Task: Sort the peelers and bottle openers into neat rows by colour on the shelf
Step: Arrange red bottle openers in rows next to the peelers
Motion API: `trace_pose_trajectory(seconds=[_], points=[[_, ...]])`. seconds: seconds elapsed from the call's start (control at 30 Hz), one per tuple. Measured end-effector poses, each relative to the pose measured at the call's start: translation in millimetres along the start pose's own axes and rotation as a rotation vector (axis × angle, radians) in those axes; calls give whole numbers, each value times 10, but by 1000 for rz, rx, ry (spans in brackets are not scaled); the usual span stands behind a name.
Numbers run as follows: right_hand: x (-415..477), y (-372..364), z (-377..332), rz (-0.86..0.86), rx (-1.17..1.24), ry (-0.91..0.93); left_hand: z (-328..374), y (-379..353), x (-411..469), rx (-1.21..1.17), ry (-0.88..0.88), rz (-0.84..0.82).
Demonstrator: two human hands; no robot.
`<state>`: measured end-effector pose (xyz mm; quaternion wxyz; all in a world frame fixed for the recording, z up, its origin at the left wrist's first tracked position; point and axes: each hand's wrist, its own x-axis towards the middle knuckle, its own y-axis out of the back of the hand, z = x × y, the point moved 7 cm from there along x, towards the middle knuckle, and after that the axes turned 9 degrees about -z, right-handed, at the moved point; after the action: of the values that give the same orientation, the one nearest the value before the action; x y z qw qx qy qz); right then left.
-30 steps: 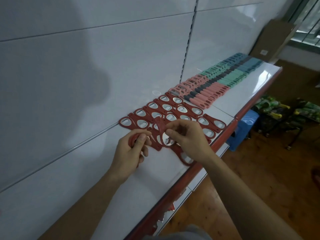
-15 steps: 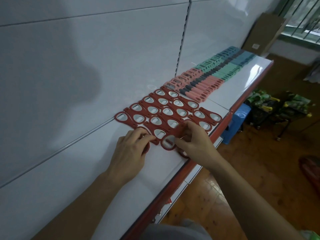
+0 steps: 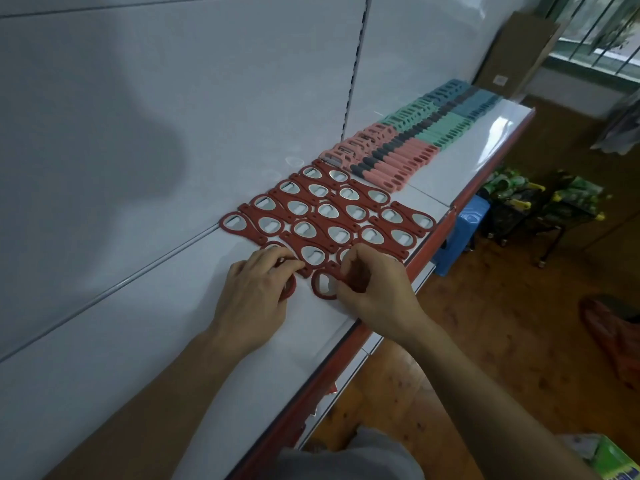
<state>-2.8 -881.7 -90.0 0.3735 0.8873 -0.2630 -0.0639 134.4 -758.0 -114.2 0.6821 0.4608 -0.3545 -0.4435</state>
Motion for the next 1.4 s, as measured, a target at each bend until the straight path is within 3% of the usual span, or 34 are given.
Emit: trace_pose_trajectory(seconds=[0.2, 1.03, 1.1, 1.17, 1.23, 1.27, 1.4], points=[[-80, -97, -39, -40, -252, 56, 11, 2, 5, 5, 13, -15], [-111, -24, -20, -132, -256, 109, 49, 43, -4, -33, -43, 69], [-55, 41, -27, -50, -204, 102, 19, 188, -13, -236, -24, 232], [37, 69, -101, 20, -143, 109, -150, 260, -28, -732, 92, 329], [149, 15, -214, 16, -31, 118, -319, 166, -38, -1227, 305, 277], [211, -31, -283, -6, 29, 125, -378, 117, -52, -1361, 395, 243], [443, -247, -546, -99, 247, 170, -443, 195, -124, -1329, 429, 264]])
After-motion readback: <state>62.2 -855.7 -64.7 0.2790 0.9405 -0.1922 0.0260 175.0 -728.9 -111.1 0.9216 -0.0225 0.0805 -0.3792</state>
